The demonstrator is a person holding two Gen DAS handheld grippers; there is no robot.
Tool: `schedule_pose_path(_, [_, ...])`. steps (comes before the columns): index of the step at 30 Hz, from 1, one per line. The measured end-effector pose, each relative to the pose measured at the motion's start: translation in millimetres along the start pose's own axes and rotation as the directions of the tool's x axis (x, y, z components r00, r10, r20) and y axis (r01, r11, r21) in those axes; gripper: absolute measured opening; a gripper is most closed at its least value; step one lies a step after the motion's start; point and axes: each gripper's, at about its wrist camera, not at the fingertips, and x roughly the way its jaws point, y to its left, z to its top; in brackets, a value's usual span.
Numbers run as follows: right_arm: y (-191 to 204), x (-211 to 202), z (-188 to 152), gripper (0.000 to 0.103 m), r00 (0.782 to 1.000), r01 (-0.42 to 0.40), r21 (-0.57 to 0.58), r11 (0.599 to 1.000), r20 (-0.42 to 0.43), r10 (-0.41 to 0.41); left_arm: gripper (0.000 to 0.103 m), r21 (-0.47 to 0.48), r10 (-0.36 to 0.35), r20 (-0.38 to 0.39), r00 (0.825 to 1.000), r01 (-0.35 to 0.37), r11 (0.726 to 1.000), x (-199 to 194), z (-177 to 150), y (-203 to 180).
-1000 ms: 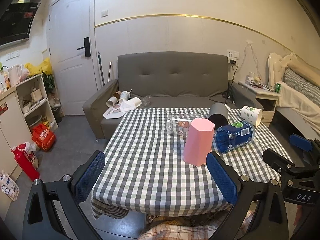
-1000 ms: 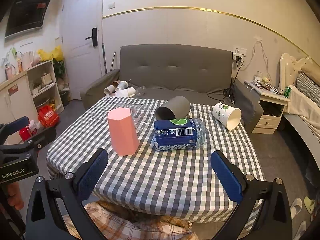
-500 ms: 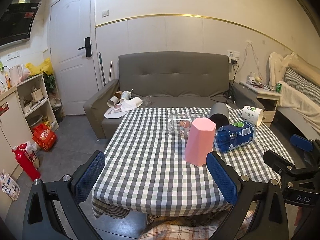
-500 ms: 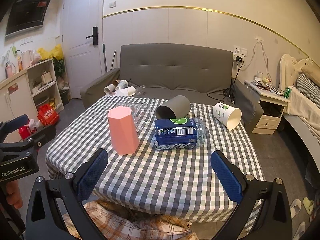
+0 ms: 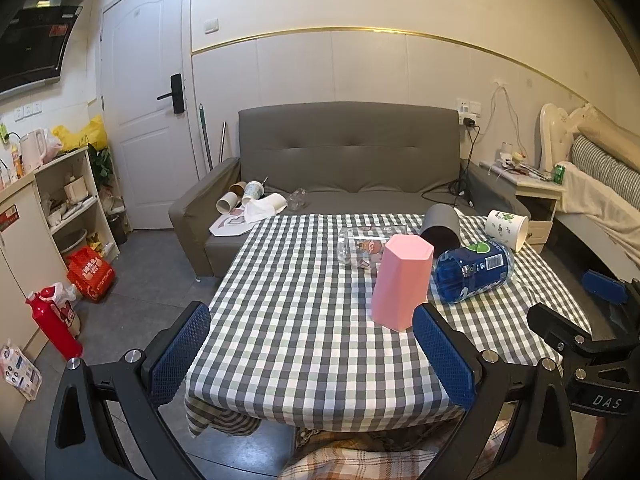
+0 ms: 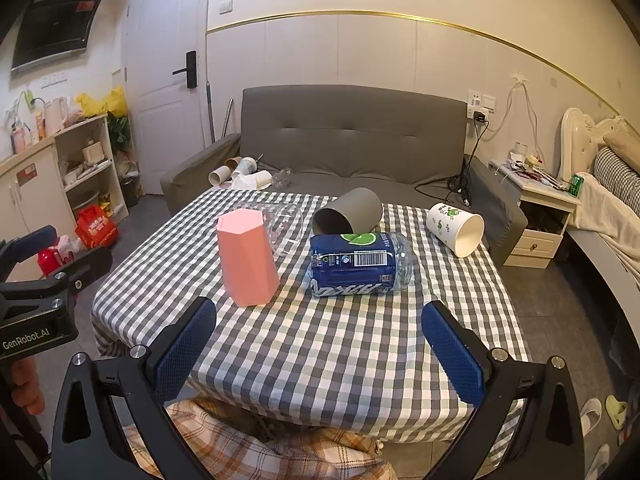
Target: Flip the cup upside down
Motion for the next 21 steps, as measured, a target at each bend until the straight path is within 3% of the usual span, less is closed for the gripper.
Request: schedule_pose_path(21, [-0.1,2.1,-2.2,0.103,1.000,0.000,-0.009,1.000,-0.006,0.000,0.103,0.001,0.004,0.000,1.000,-0.004,1.000,-0.3,-0.4,0.0])
